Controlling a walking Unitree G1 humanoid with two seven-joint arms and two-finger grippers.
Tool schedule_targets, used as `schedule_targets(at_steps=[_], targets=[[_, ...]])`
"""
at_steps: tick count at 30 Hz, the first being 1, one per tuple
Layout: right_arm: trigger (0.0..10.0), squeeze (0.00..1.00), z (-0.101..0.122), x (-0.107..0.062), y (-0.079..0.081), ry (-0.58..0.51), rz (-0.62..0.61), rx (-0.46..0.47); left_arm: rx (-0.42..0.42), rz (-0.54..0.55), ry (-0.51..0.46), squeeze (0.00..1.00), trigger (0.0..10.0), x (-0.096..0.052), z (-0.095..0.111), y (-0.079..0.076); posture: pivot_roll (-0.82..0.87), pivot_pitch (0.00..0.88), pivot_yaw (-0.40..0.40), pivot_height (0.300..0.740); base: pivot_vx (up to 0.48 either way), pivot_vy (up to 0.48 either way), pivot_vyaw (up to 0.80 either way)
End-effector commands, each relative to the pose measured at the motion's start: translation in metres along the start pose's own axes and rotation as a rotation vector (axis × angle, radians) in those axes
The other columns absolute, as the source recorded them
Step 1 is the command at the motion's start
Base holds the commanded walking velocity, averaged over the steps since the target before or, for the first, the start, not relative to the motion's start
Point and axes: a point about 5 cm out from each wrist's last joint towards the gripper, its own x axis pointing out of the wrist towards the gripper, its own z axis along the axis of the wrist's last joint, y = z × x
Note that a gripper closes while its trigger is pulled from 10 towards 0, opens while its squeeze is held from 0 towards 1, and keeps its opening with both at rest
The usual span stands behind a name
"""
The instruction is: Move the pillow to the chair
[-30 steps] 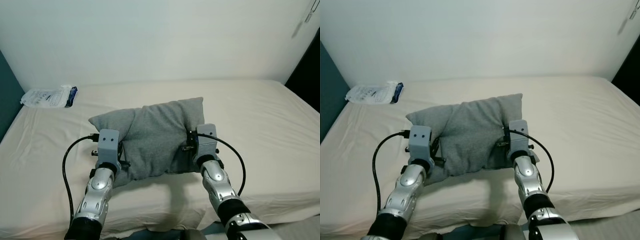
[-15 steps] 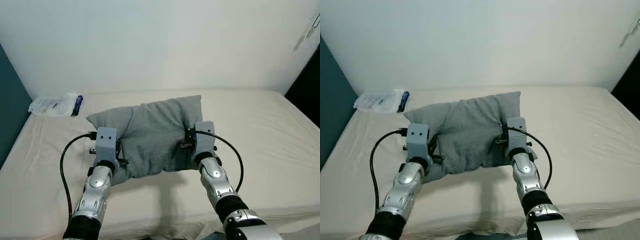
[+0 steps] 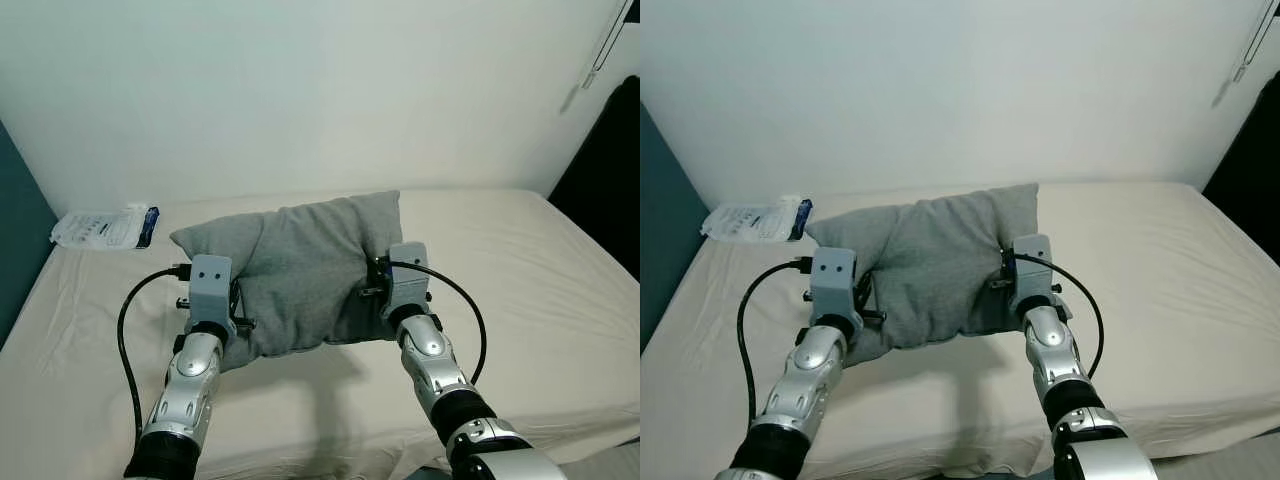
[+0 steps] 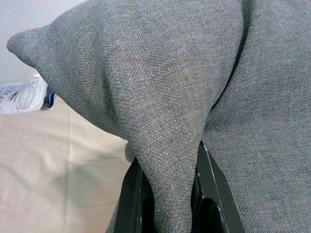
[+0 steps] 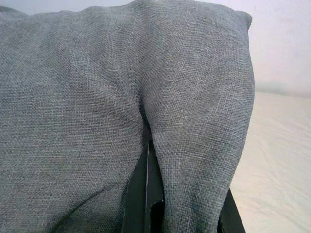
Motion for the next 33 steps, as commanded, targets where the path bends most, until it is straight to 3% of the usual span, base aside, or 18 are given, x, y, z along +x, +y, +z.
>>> schedule_targets(at_steps=[1,27,33], targets=[[10.0,0.00,0.0027,0.0032,0.0060,0.002,0.031,0.020,0.014,-0.007,-0.070,0.00,10.0,0.0034,0.0122,-0.0018,0.01,0.000,-0.063,0.722,0.000,0.000,0.00],[10.0,0.00,-0.0010,0.0050,0.0073,0.049,0.044,0.056,0.008,0.004,-0.049,0.00,10.0,0.0010,0.0064,-0.0016,0.01,0.000,-0.073,0.722,0.000,0.000,0.00],[10.0,0.00,-0.0021,0.0050,0.0074,0.060,0.055,0.086,0.007,0.001,-0.045,0.00,10.0,0.0004,0.0052,-0.0028,0.01,0.000,-0.073,0.722,0.000,0.000,-0.70]])
